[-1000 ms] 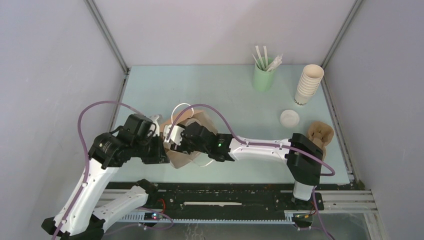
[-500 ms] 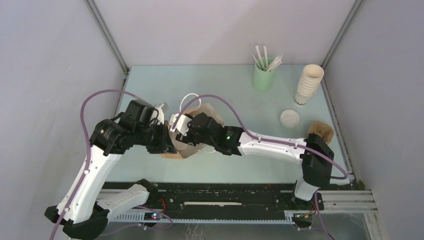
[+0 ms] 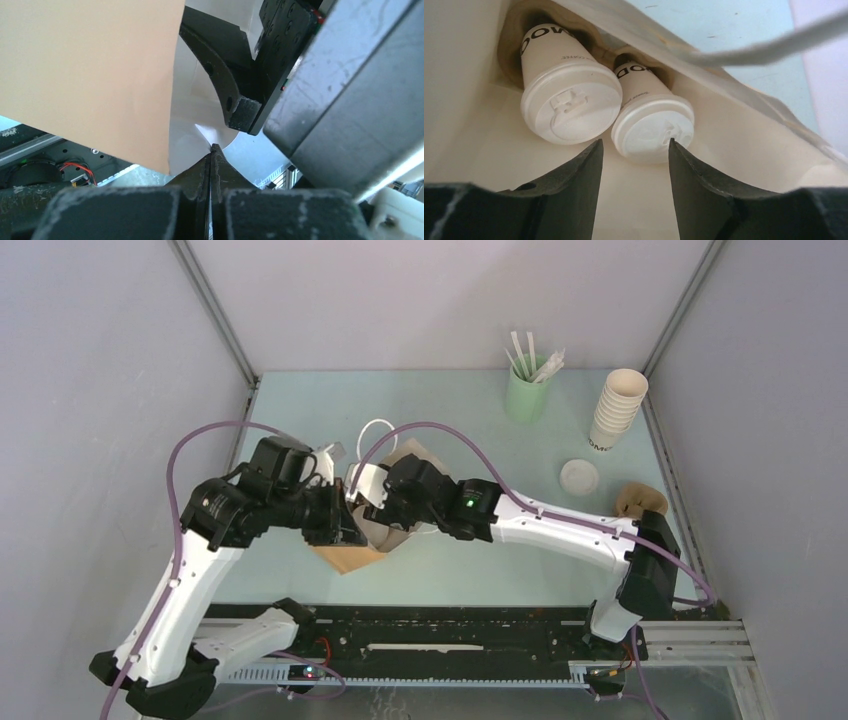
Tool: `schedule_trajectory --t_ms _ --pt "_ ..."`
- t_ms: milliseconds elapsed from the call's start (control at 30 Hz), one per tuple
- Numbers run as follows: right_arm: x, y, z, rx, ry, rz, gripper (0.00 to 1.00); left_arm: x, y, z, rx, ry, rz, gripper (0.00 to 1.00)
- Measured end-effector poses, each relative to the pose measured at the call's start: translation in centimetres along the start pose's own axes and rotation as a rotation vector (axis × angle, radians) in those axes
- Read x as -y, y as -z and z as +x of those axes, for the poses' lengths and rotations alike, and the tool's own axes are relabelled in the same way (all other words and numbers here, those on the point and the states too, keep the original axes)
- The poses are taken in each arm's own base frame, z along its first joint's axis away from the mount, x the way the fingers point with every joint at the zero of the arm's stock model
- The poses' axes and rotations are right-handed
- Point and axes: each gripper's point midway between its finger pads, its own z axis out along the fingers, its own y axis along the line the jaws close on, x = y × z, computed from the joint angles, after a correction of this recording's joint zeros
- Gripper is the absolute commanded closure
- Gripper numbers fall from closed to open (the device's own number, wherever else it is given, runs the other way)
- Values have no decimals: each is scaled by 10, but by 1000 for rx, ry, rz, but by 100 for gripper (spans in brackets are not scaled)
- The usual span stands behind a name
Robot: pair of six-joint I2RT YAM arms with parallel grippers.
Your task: Pack the takeout coffee
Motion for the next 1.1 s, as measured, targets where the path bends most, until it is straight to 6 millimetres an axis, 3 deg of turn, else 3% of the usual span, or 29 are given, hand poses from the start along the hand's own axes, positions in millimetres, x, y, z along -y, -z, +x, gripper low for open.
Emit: schedule_trajectory --t_ms 300,500,600,767,1000,1100 --pt "-28 -22 3 -86 43 -168 41 -34 0 11 51 95 -95 96" --pt "-34 -30 -2 -105 56 -216 40 -48 4 10 90 118 -159 96" --pt "-34 -34 -5 -118 63 -217 40 -57 6 8 111 129 -207 90" --pt "-38 -41 -7 -137 70 -225 40 -72 12 10 119 151 -295 71" --pt "-33 -45 -32 -84 76 -212 40 -85 42 4 181 174 -424 35" --pt "-23 -42 -50 -44 61 -192 40 -85 58 -8 251 172 -464 21"
